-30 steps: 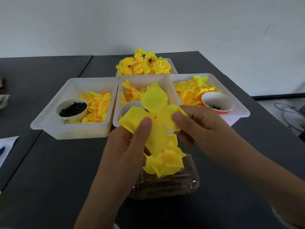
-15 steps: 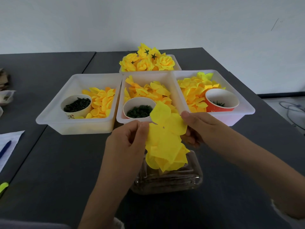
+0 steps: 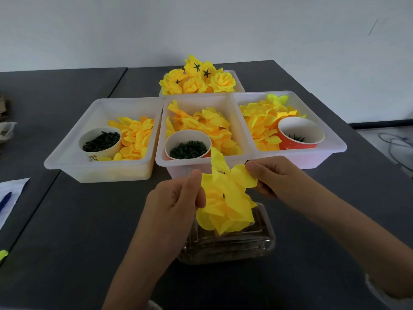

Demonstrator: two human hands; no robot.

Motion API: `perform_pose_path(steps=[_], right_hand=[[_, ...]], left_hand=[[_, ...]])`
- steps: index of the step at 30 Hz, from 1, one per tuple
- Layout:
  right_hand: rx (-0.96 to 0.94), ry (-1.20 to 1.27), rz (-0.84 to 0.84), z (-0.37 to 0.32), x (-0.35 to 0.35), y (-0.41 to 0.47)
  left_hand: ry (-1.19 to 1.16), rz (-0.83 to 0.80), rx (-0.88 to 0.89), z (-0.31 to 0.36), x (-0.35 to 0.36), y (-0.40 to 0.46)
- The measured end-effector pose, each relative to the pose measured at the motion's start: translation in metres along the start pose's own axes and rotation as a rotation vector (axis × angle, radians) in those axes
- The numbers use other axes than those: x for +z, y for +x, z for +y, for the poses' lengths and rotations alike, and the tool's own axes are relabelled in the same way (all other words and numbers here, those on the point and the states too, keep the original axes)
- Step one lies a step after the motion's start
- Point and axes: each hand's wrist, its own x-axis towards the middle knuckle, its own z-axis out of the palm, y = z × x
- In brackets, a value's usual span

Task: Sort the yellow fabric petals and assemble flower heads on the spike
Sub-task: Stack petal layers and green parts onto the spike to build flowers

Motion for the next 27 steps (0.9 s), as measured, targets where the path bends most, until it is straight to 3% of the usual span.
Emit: perform_pose_path(steps=[8,14,27], right_hand=[[-0.019,-0.052,0.038,-0.001,-0.001,-0.004],[-0.015,-0.019,0.042,-0.009,0.001,-0.004],[0.050,0.039,0.066,-0.013,-0.002,0.000]], left_hand=[[-0.035,-0.013,-0.089,0.007,-0.002,-0.002],[0.037,0.013,0.042,0.008,-0.002,-0.002],[-0.108,0.027,-0.015,-0.004,0.001,0.007]])
